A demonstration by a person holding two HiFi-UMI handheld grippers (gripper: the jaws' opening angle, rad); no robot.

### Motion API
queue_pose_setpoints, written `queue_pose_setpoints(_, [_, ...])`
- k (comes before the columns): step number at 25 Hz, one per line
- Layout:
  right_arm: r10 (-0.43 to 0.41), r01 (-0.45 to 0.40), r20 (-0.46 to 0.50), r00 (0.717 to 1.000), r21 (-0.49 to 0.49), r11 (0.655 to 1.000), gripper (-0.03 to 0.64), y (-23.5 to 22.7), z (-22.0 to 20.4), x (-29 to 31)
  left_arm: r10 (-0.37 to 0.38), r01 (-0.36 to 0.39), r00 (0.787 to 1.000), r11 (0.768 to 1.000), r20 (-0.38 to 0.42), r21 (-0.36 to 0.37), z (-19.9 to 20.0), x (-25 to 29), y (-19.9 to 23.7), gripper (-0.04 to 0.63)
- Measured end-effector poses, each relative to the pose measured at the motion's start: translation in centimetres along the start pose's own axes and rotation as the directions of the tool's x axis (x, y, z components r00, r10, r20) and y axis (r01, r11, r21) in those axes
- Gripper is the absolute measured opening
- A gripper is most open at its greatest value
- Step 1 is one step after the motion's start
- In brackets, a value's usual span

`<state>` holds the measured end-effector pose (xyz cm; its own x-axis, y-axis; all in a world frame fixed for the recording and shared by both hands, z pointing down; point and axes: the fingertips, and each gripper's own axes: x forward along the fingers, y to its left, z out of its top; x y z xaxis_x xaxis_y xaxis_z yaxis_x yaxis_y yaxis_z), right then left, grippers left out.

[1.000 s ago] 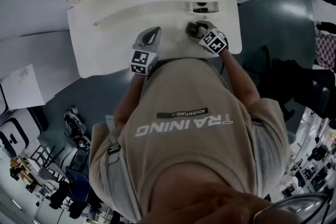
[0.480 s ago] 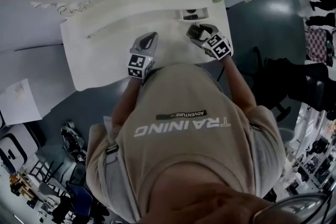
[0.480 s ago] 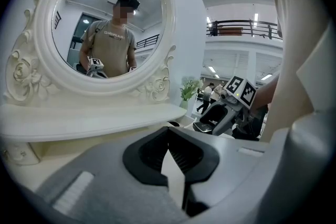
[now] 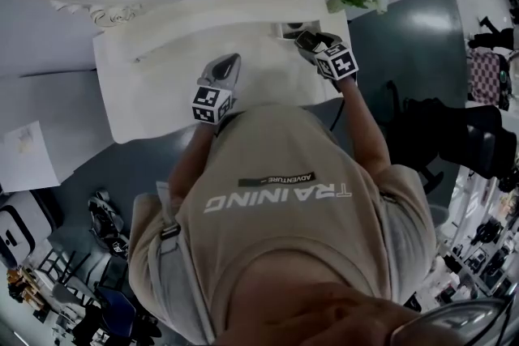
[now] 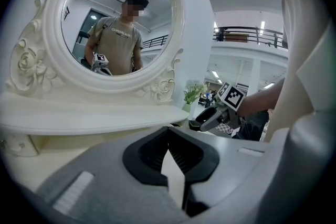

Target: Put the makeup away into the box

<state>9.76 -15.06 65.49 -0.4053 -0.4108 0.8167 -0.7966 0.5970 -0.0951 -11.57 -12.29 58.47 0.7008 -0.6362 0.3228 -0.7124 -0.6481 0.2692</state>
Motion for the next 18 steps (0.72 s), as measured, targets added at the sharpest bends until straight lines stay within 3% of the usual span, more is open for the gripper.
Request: queue_pose_setpoints(18, [-0.017, 0.031, -0.088, 0.996, 0.168, 0.985, 0.324, -3.1, 2.0, 3.4, 0.037, -0.037, 0.999, 0.999, -0.007, -0.026, -0.8, -0.7, 1.9, 0.006])
